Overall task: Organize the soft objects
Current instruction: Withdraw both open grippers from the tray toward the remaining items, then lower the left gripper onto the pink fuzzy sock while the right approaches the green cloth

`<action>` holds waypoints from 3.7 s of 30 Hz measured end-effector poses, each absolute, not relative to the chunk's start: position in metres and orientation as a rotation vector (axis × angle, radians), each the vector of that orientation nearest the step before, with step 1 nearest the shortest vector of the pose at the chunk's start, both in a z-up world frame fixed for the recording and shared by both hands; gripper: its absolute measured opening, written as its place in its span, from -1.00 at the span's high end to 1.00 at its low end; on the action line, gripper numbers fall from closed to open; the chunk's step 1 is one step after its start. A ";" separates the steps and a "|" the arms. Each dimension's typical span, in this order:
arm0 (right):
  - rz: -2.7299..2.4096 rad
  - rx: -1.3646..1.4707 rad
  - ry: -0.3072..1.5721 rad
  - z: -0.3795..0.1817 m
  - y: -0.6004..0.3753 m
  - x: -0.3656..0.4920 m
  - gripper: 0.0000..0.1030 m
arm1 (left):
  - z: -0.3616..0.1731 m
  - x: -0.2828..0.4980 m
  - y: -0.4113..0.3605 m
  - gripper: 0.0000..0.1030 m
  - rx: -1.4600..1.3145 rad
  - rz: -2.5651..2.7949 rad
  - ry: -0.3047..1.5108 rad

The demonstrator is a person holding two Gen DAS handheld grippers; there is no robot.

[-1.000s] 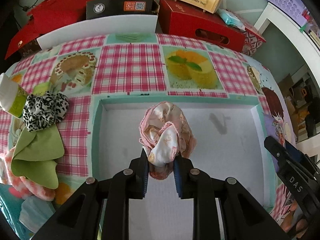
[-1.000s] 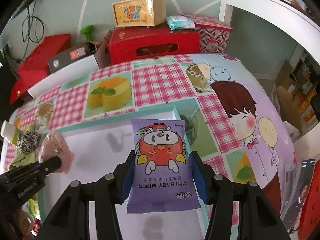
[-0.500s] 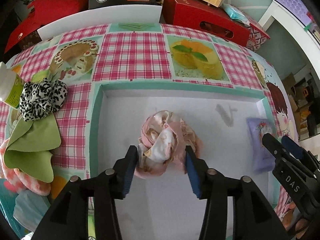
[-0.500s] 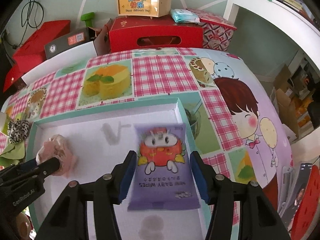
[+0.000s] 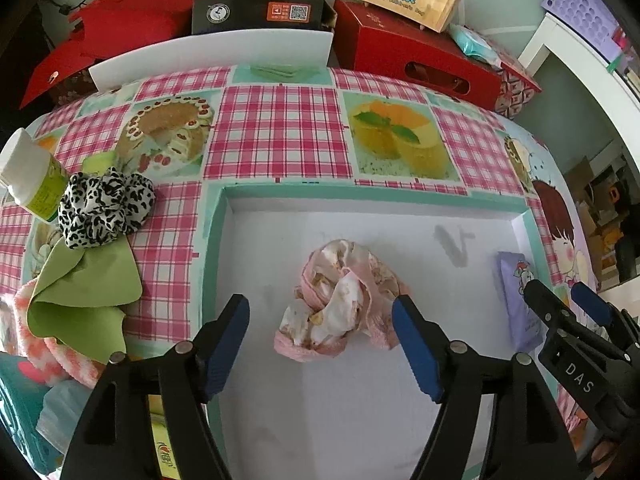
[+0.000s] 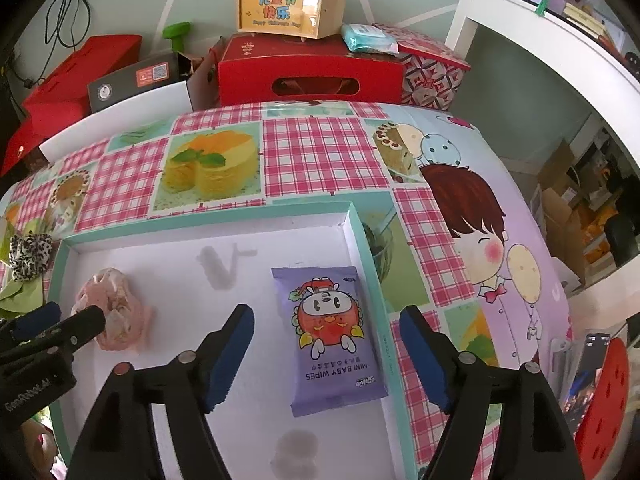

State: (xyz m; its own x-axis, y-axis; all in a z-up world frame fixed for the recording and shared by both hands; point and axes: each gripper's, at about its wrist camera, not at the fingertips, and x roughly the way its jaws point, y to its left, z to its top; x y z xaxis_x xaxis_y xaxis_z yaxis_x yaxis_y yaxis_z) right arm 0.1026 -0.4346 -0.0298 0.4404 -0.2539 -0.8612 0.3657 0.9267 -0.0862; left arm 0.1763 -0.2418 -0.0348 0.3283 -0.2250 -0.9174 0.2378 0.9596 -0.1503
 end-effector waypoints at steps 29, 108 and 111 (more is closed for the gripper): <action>-0.398 0.053 1.036 -0.024 -0.429 0.103 -1.00 | -0.023 0.183 -0.217 -0.87 -0.036 -0.201 1.095; 0.306 0.038 0.925 -0.027 -0.179 0.153 -1.00 | 0.004 0.181 0.021 -0.87 -0.374 0.158 1.126; 0.330 0.059 0.918 -0.030 -0.178 0.153 -1.00 | 0.002 0.182 0.017 -0.87 -0.373 0.142 1.130</action>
State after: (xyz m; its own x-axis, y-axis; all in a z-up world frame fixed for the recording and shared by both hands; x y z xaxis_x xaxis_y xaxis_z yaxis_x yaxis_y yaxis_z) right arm 0.1530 -0.1776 -0.0296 0.5607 0.3048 -0.7699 -0.2549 0.9482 0.1898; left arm 0.1822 0.0168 0.0023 0.4251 -0.0765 -0.9019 -0.2971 0.9295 -0.2188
